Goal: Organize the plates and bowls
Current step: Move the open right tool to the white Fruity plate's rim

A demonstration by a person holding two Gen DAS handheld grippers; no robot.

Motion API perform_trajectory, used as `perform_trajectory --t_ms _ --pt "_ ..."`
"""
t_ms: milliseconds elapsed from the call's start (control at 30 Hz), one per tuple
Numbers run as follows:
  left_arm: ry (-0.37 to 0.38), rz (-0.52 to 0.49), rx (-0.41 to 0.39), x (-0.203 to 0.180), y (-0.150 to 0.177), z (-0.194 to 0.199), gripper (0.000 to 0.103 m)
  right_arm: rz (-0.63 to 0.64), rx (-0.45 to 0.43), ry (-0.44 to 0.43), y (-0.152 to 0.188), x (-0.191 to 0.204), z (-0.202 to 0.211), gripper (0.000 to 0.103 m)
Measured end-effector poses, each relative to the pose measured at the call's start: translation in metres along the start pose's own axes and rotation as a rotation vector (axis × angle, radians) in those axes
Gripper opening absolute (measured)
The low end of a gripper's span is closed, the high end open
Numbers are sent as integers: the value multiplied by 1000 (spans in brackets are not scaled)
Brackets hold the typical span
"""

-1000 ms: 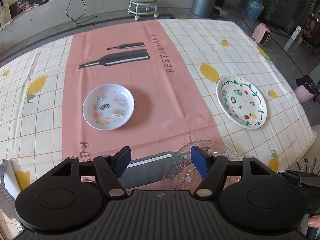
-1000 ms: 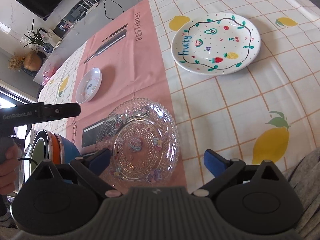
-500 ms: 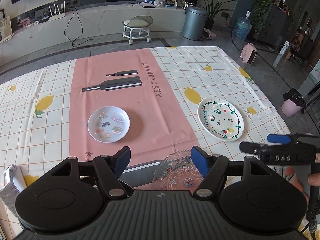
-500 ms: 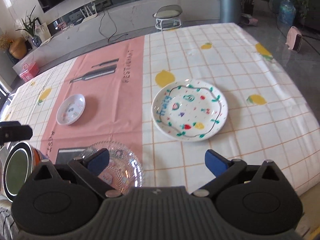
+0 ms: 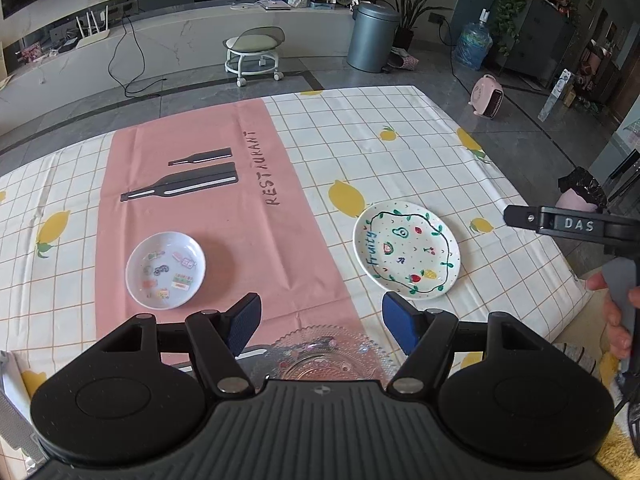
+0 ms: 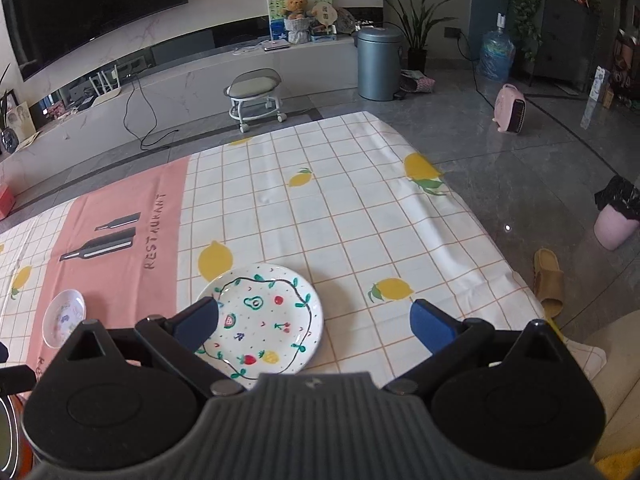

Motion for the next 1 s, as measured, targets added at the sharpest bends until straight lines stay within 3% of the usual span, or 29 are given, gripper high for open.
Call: perform_trajectory --t_ms 200,333,467,533,667,800,1000 --pt "26 -3 43 -35 -5 -33 81 -83 54 -53 34 -12 -39 100" --pt "19 -34 66 -56 -4 -62 81 -218 117 -105 52 -24 -57 100" --pt "28 -17 110 -71 1 -89 76 -254 124 -96 58 -35 -65 99" --pt "36 0 140 -76 3 -102 75 -273 127 -92 60 -43 -69 93" --pt "-22 -17 132 -76 1 -120 74 -354 141 -111 64 -53 -78 79" --pt "-89 -63 106 -67 -4 -131 74 -402 168 -174 68 -52 -88 77" --pt "-105 -8 96 -45 -4 -148 74 -448 235 -182 72 -46 -108 77"
Point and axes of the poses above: each gripper's, at about its wrist camera, not at the fingertips, and z roughly against the way its jaws point, x to its left, y to its underside, the point moved 4 cm from there along -z, roughly the way its jaws point, and after that the axes turned 12 degrees about -x, right-handed, at the moved point
